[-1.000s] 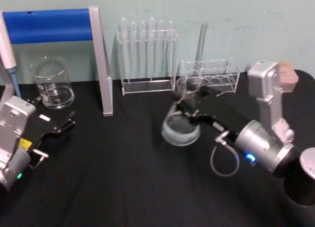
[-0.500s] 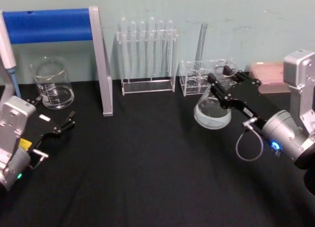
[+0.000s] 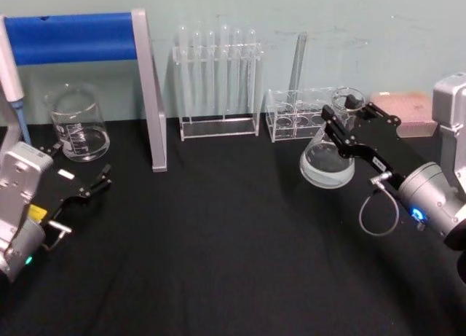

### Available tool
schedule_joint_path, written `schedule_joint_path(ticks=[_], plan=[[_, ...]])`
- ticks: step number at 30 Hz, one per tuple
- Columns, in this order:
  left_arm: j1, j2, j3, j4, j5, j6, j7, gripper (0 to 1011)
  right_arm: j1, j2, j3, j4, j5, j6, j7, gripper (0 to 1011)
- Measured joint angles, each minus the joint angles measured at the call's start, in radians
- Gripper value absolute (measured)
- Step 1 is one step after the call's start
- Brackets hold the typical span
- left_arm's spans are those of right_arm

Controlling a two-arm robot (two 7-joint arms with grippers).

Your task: Grasp the erlenmeyer flask with one hand, shake it three times, then place it back.

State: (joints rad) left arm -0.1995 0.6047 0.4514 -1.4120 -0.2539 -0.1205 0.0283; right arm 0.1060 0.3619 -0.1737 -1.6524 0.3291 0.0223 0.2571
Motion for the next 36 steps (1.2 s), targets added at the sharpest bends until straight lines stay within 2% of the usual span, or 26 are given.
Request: schedule_joint_path(ticks=[8, 15, 24, 36], plan=[[0.000, 0.000, 0.000, 0.000, 0.000, 0.000, 0.000, 1001, 0.005, -0.013, -0.037, -0.007, -0.005, 0.007, 0.039, 456], [0.000, 0.000, 0.000, 0.000, 0.000, 0.000, 0.000, 1001, 0.015, -0.019, -0.091, -0.020, -0.004, 0.011, 0.080, 456], [0.000, 0.000, 0.000, 0.000, 0.000, 0.000, 0.000, 1001, 0.028, -0.014, -0.177, -0.037, 0.002, 0.021, 0.133, 456], [0.000, 0.000, 0.000, 0.000, 0.000, 0.000, 0.000, 1001, 0.031, 0.001, -0.258, -0.063, 0.017, 0.022, 0.178, 456]])
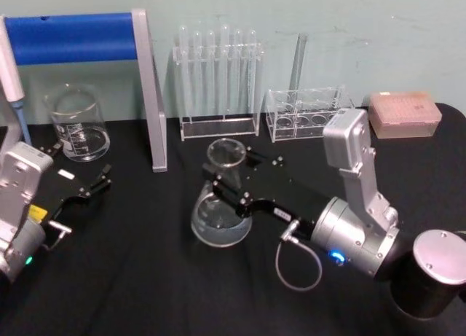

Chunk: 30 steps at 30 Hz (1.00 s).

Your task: Grasp the erlenmeyer flask with one hand, shake it three times, then place it back.

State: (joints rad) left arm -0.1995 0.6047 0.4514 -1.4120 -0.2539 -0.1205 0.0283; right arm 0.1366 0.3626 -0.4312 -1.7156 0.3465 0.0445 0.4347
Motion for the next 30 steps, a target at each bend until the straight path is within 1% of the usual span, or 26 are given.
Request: schedule_joint_path(ticks=[11, 19, 24, 30], plan=[[0.000, 0.000, 0.000, 0.000, 0.000, 0.000, 0.000, 1001, 0.005, 0.017, -0.056, -0.013, 0.009, 0.000, 0.027, 456], [0.000, 0.000, 0.000, 0.000, 0.000, 0.000, 0.000, 1001, 0.011, 0.023, -0.078, -0.015, 0.013, -0.003, 0.035, 456], [0.000, 0.000, 0.000, 0.000, 0.000, 0.000, 0.000, 1001, 0.014, 0.025, -0.071, -0.012, 0.018, -0.005, 0.023, 456], [0.000, 0.000, 0.000, 0.000, 0.000, 0.000, 0.000, 1001, 0.016, 0.025, -0.040, 0.002, 0.021, -0.011, -0.010, 456]])
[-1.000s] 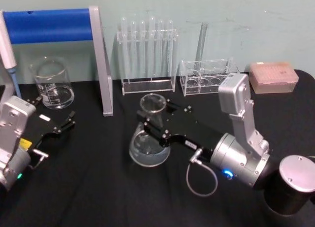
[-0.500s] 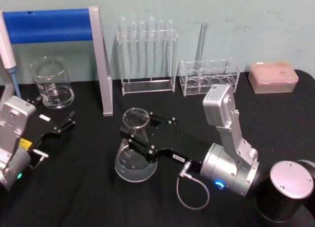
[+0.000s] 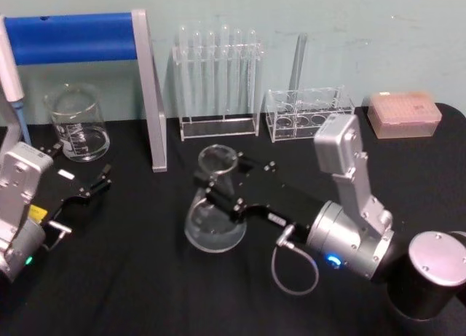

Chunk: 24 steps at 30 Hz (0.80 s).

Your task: Grasp the erlenmeyer flask with one hand, shake it three times, then place it back.

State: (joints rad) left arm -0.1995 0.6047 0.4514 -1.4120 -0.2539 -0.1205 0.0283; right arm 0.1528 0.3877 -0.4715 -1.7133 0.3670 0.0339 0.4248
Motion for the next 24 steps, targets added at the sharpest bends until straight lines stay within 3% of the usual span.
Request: schedule_joint_path(ticks=[18, 24], plan=[[0.000, 0.000, 0.000, 0.000, 0.000, 0.000, 0.000, 1001, -0.009, -0.003, 0.158, 0.042, -0.002, -0.010, -0.111, 456], [0.000, 0.000, 0.000, 0.000, 0.000, 0.000, 0.000, 1001, -0.019, -0.005, 0.194, 0.049, -0.005, -0.010, -0.128, 456]])
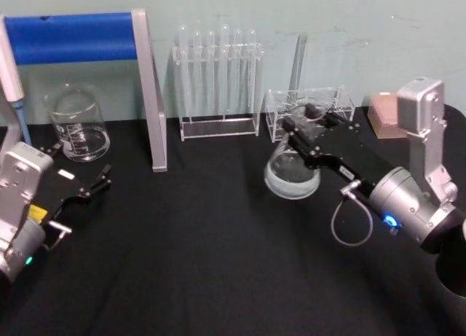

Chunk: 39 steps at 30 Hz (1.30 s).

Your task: Grasp the erlenmeyer flask with one hand, shake it three times, then place it back.

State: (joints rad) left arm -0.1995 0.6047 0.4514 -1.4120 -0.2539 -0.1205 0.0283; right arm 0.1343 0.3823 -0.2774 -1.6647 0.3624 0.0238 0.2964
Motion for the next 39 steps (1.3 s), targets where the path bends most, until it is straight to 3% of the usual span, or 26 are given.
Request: schedule_joint_path(ticks=[9, 18, 39], plan=[[0.000, 0.000, 0.000, 0.000, 0.000, 0.000, 0.000, 1001, -0.011, -0.006, 0.042, 0.006, -0.011, 0.005, -0.011, 456], [0.000, 0.000, 0.000, 0.000, 0.000, 0.000, 0.000, 1001, -0.013, -0.013, 0.048, 0.007, -0.018, 0.010, -0.003, 456], [0.000, 0.000, 0.000, 0.000, 0.000, 0.000, 0.000, 1001, -0.014, -0.026, -0.025, -0.020, -0.005, 0.013, 0.058, 456]])
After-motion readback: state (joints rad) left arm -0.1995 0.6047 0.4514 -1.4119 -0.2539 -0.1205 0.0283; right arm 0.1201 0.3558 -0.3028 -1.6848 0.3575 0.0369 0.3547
